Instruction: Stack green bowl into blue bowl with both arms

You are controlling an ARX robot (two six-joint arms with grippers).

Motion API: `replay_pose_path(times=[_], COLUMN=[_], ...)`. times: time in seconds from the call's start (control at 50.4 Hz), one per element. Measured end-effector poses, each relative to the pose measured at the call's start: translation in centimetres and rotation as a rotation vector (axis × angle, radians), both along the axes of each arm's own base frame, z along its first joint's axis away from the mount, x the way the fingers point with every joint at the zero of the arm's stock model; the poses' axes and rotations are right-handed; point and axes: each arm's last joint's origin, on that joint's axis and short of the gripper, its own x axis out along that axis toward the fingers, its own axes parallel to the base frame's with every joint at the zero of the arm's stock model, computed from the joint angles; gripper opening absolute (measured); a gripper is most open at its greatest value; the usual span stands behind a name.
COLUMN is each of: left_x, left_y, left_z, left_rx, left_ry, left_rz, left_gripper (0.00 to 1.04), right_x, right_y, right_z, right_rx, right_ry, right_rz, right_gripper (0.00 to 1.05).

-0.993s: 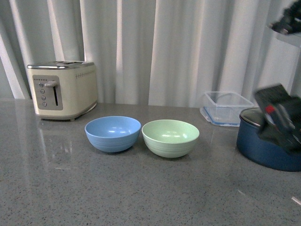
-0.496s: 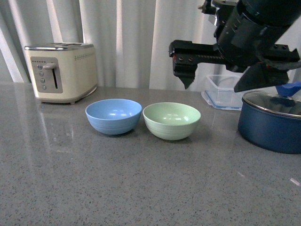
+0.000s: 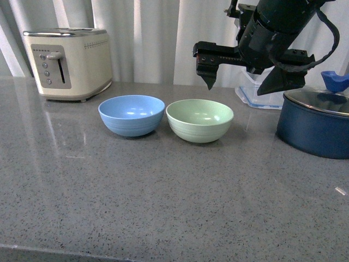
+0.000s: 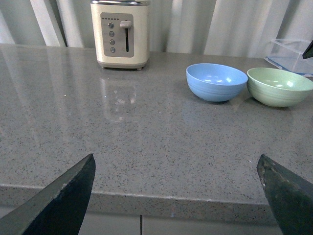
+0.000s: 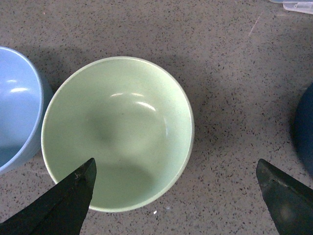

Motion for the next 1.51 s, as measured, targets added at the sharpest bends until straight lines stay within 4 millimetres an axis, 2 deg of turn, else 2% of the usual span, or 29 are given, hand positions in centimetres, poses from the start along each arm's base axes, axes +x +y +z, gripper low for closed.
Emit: replay_pose_path(times=[0.457, 0.774, 1.032, 1.152, 1.39, 1.509], left_x=[0.0, 0.0, 0.0, 0.0, 0.0, 0.0], left_y=[0.0, 0.0, 0.0, 0.0, 0.0, 0.0], left_z=[0.0, 0.0, 0.0, 0.0, 0.0, 0.0], left_rx=[0.000, 0.000, 0.000, 0.000, 0.000, 0.000], left_ry=[0.000, 0.000, 0.000, 0.000, 0.000, 0.000], left_rz=[0.000, 0.000, 0.000, 0.000, 0.000, 0.000], left_gripper=[0.98, 0.98, 0.98, 0.98, 0.98, 0.98], right_x=[2.5, 3.6, 4.4, 4.5, 4.0, 3.3], right_y=[-1.8, -1.4, -1.0, -1.1, -2.2, -2.9], right_z=[-3.5, -5.8, -5.8, -5.8, -7.0, -7.5], right_rx=[0.009, -0.006, 0.003, 0.010, 0.043, 0.040], right_ry=[0.059, 0.107, 0.094, 0.088, 0.103, 0.112], right_rz=[0.001, 0.045, 0.083, 0.098, 0.110, 0.109], right_gripper=[0.95, 0.95, 0.94, 0.81, 0.35, 0.17])
